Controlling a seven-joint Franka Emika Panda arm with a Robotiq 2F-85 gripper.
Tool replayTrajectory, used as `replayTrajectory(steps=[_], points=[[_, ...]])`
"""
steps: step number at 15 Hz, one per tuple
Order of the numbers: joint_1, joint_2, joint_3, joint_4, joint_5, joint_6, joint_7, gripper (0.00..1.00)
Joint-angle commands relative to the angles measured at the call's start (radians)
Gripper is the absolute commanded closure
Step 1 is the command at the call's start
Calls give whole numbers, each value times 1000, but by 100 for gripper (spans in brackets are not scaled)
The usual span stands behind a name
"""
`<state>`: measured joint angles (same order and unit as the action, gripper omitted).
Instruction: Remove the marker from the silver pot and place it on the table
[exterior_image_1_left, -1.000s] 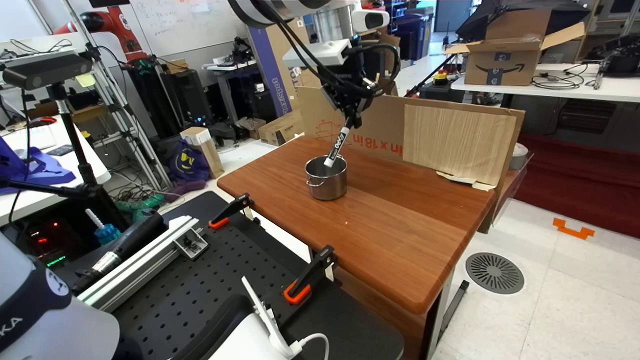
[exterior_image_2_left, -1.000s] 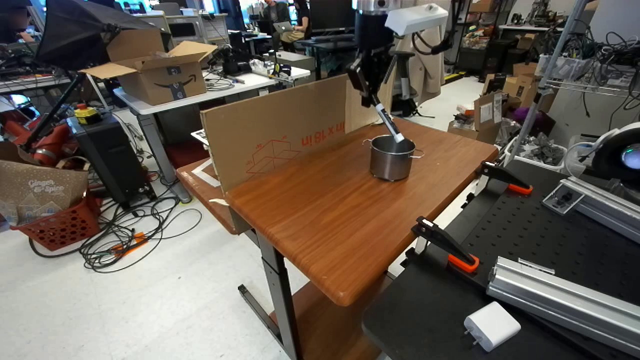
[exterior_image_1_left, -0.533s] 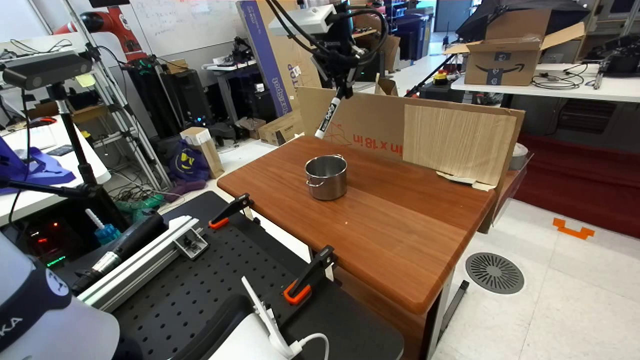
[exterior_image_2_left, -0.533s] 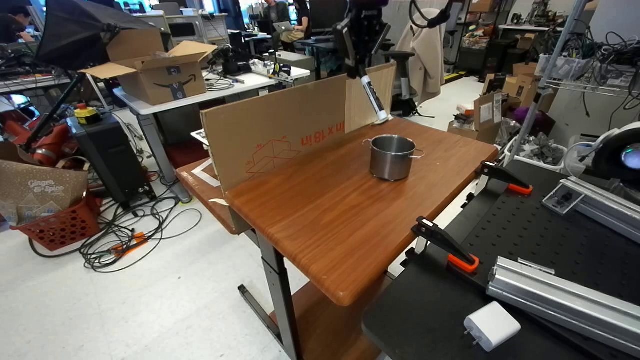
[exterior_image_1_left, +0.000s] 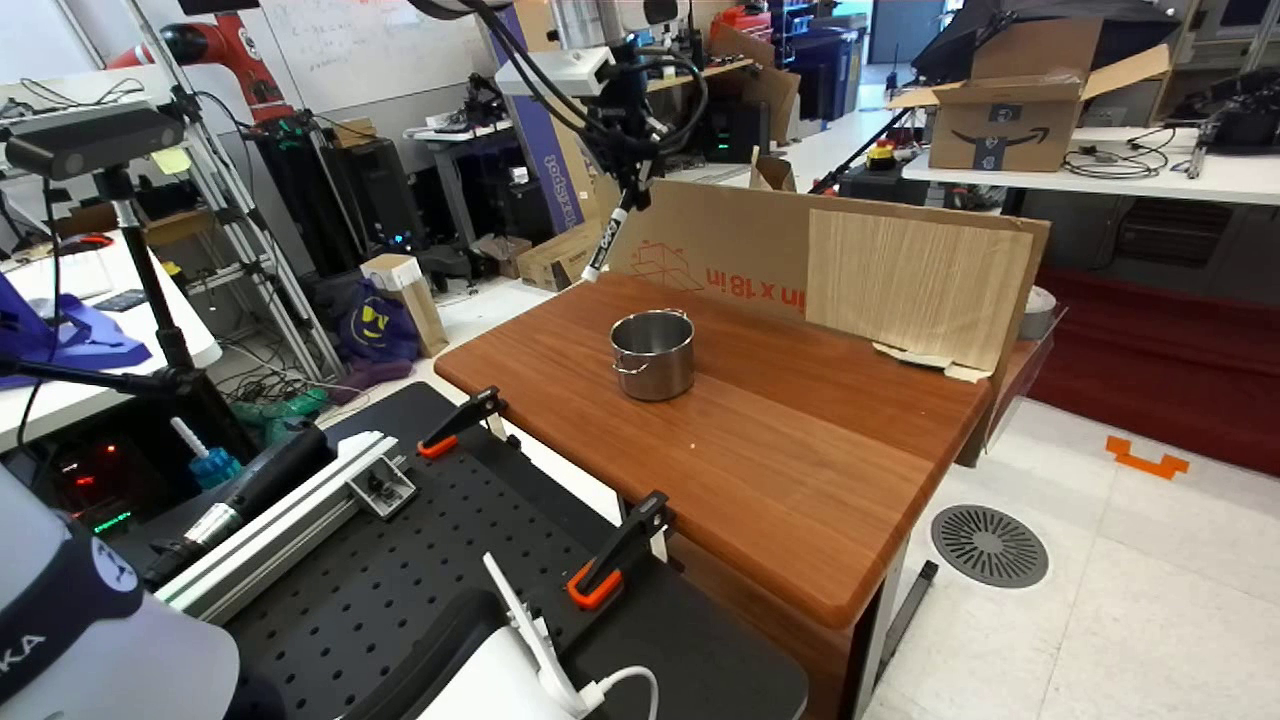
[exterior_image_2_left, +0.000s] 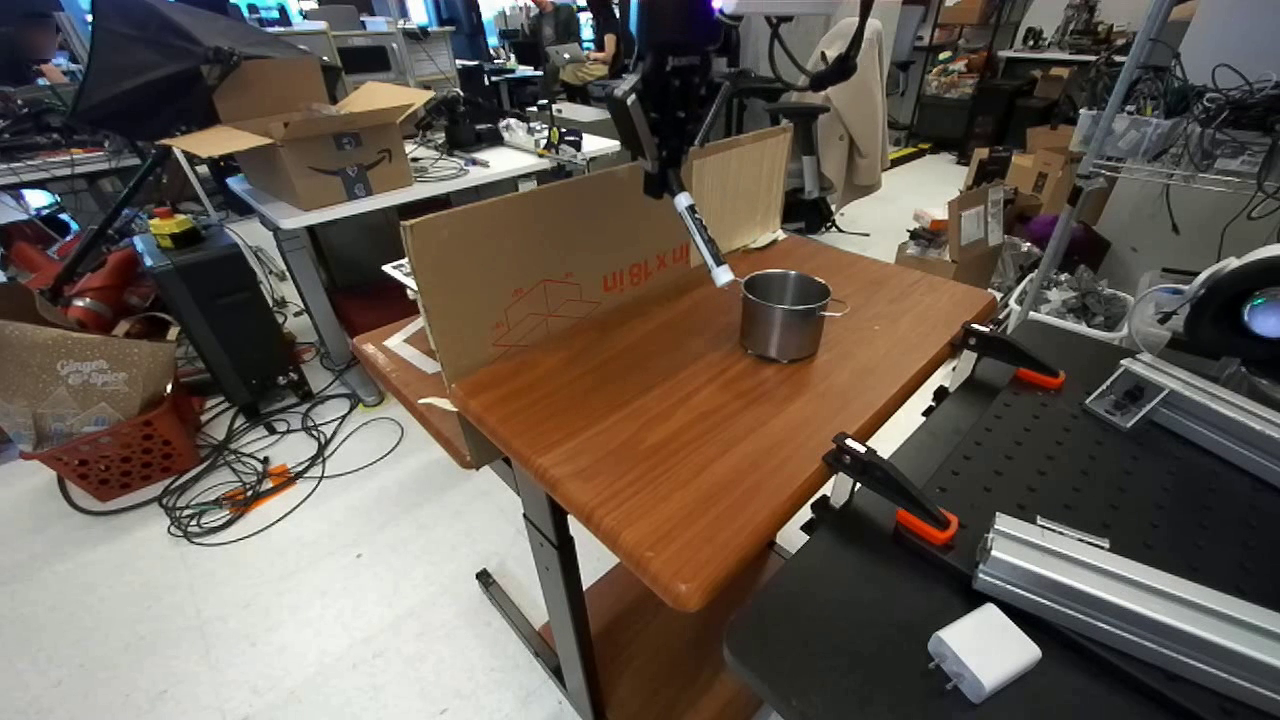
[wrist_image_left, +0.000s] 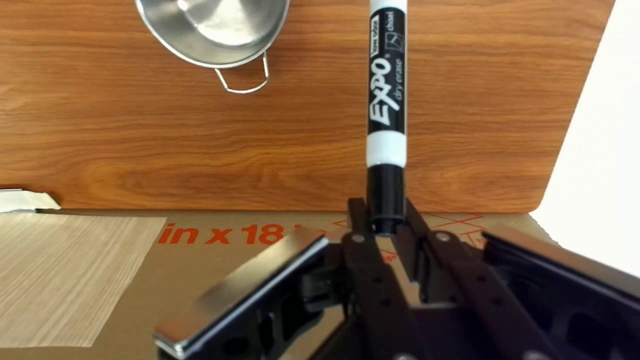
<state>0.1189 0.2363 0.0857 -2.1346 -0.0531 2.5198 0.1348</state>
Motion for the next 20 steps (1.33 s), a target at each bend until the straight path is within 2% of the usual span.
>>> replayTrajectory(steps=[1,9,20], points=[[21,81,0,60,-3,7,18,96],[39,277,3,167,15,6,4,96],[80,428,-17,277,1,4,32,96]])
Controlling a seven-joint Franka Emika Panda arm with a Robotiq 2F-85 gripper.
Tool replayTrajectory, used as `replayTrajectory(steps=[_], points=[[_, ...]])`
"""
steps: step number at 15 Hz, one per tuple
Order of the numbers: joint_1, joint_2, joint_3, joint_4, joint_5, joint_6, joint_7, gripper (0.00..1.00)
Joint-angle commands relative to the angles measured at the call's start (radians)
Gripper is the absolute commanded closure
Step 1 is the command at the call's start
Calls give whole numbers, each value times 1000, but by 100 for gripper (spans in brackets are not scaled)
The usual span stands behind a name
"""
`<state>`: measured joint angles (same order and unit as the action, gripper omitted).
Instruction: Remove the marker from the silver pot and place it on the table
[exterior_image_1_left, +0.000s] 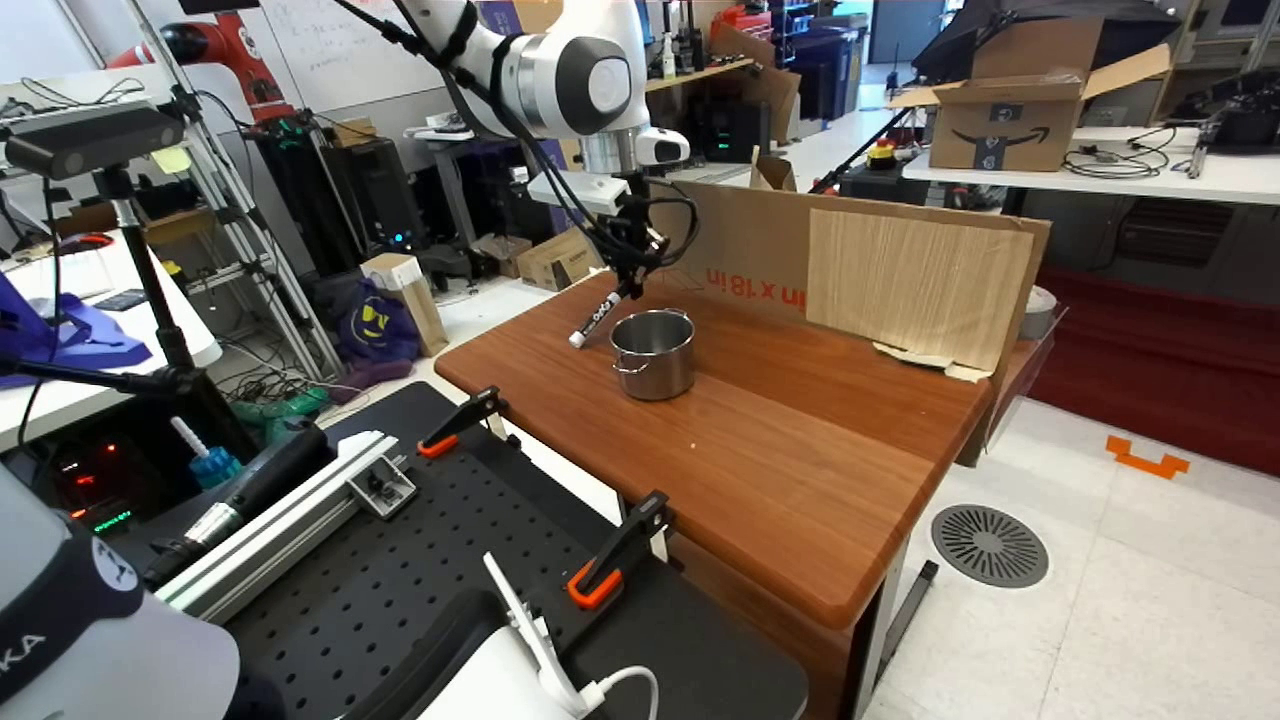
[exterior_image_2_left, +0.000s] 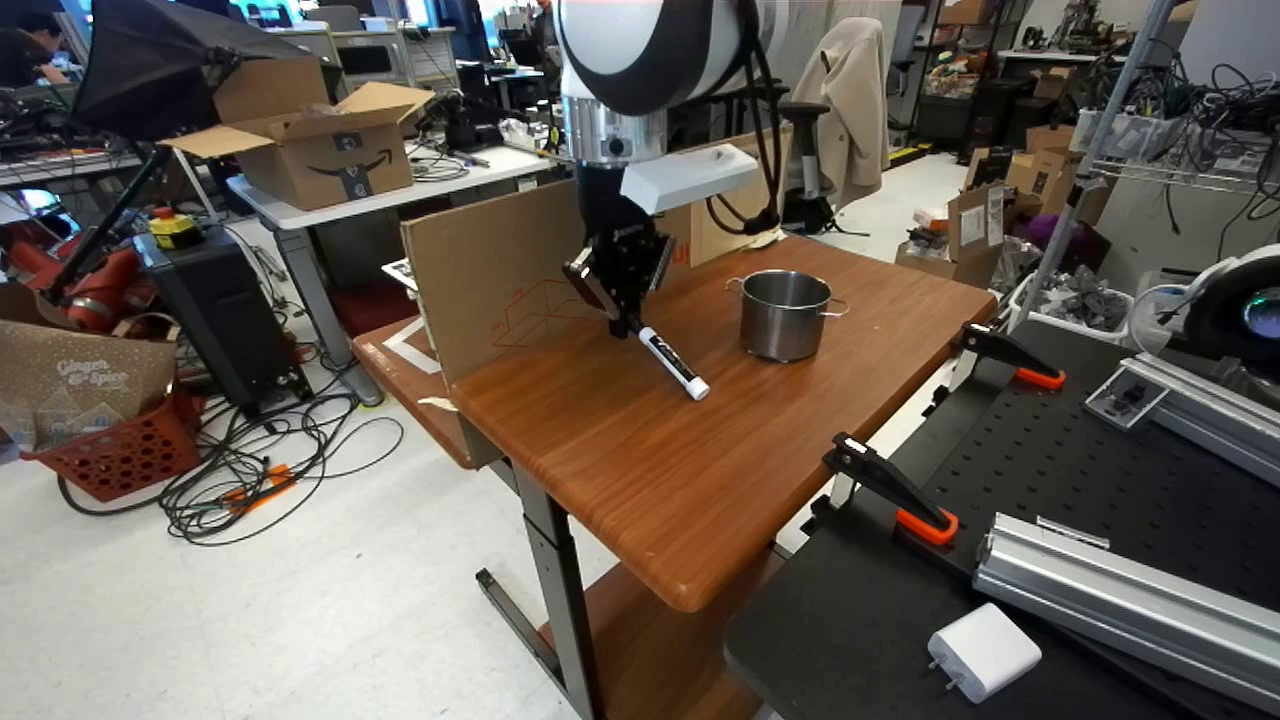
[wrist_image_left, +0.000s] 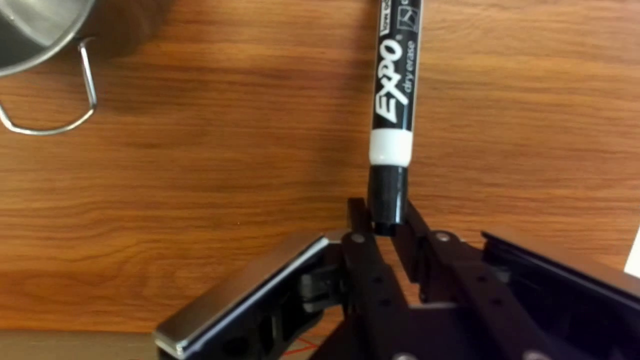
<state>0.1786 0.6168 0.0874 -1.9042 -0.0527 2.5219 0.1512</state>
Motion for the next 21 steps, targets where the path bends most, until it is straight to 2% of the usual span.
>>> replayTrajectory(steps=[1,5,6,7,9,10,17,21], points=[[22,60,-21,55,0,4,18,96],[36,108,-34,95,-5,-2,34,96],[41,112,-39,103,-7,-7,39,92],[41,115,-39,110,-6,-11,39,58],[43,118,-41,118,-4,-14,44,57],[43,120,-40,121,-3,-14,46,52],[45,129,-43,134,0,-15,51,2],[46,122,-44,134,0,-15,53,0]])
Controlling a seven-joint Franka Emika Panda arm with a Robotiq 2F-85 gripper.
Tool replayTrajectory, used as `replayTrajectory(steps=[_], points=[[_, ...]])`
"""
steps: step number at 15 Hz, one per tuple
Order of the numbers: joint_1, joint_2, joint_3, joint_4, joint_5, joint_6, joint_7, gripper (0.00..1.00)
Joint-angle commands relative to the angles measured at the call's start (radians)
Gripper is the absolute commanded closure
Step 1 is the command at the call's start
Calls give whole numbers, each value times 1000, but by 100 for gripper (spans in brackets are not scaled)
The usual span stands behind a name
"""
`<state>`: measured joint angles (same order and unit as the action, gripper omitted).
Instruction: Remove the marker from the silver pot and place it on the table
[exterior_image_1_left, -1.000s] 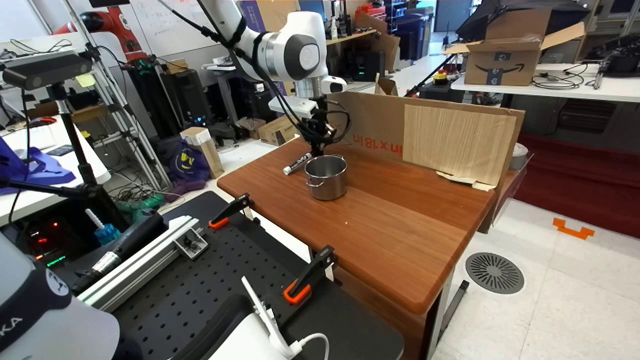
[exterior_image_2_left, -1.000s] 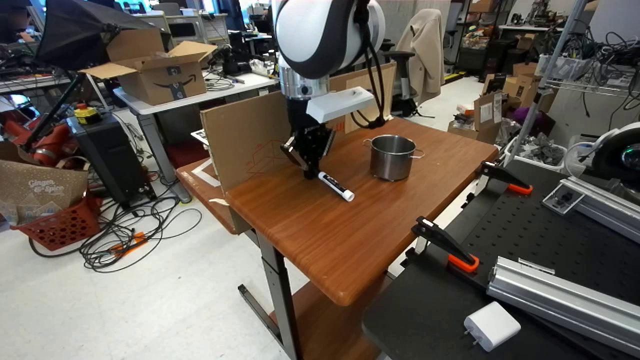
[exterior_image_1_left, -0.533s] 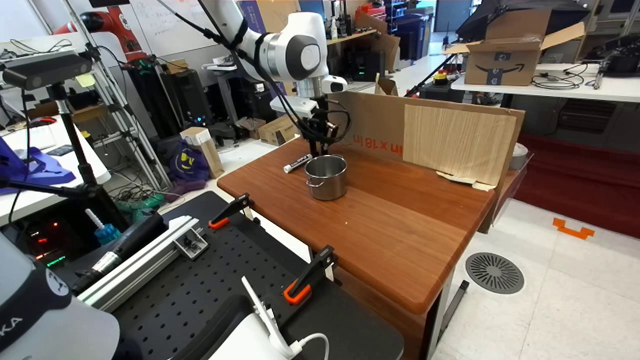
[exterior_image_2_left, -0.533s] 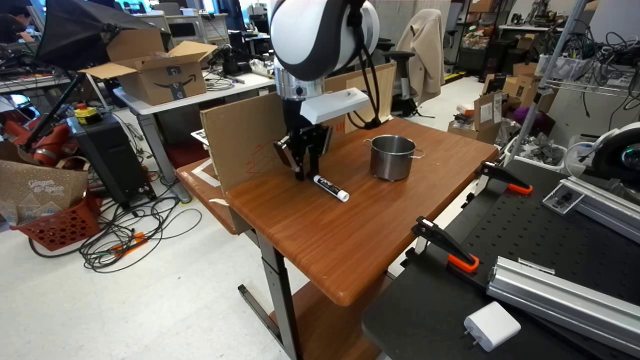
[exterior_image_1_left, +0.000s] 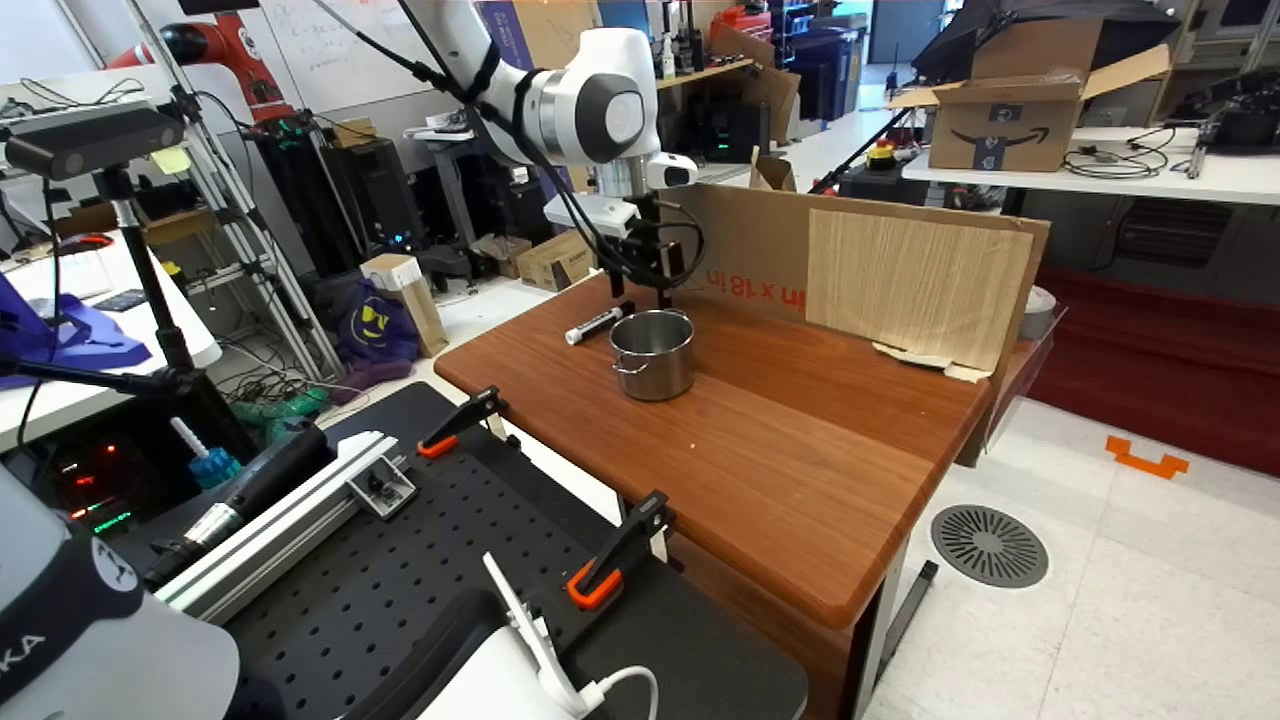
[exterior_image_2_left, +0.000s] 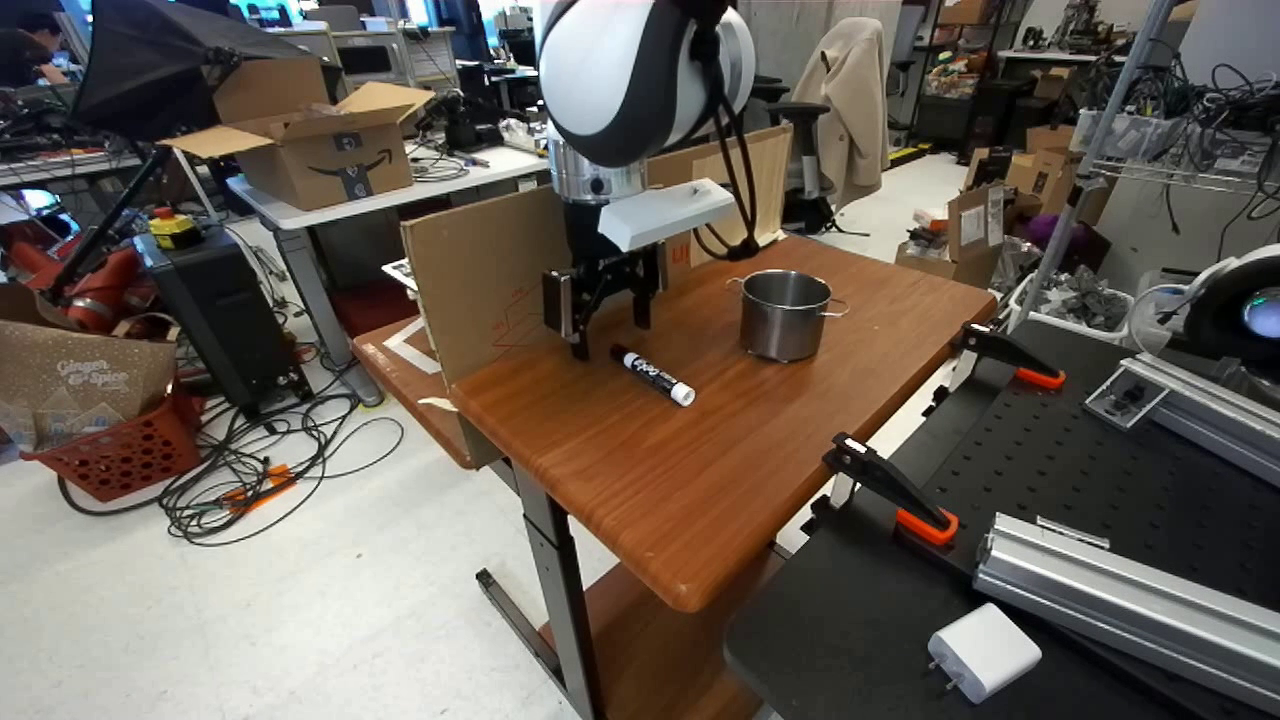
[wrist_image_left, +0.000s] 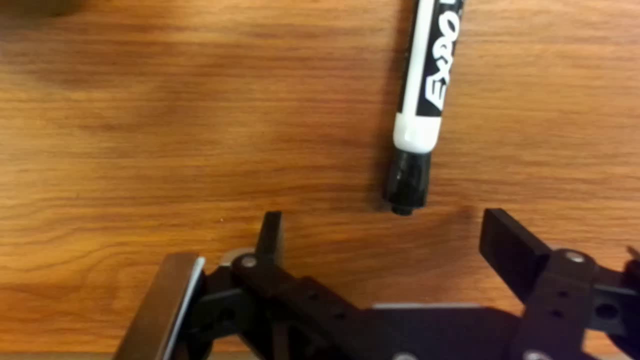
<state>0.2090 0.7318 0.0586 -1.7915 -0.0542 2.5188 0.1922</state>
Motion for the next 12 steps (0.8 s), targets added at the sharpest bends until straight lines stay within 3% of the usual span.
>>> replayTrajectory(steps=[1,8,9,12], points=[[13,1,-13,19,3,-15,9,0],[20,-150,-23,-145,-56,73,-30,0],[8,-91,-6,-60,-23,15,-16,0],[7,-137,-8,-118,-38,33,-23,0]])
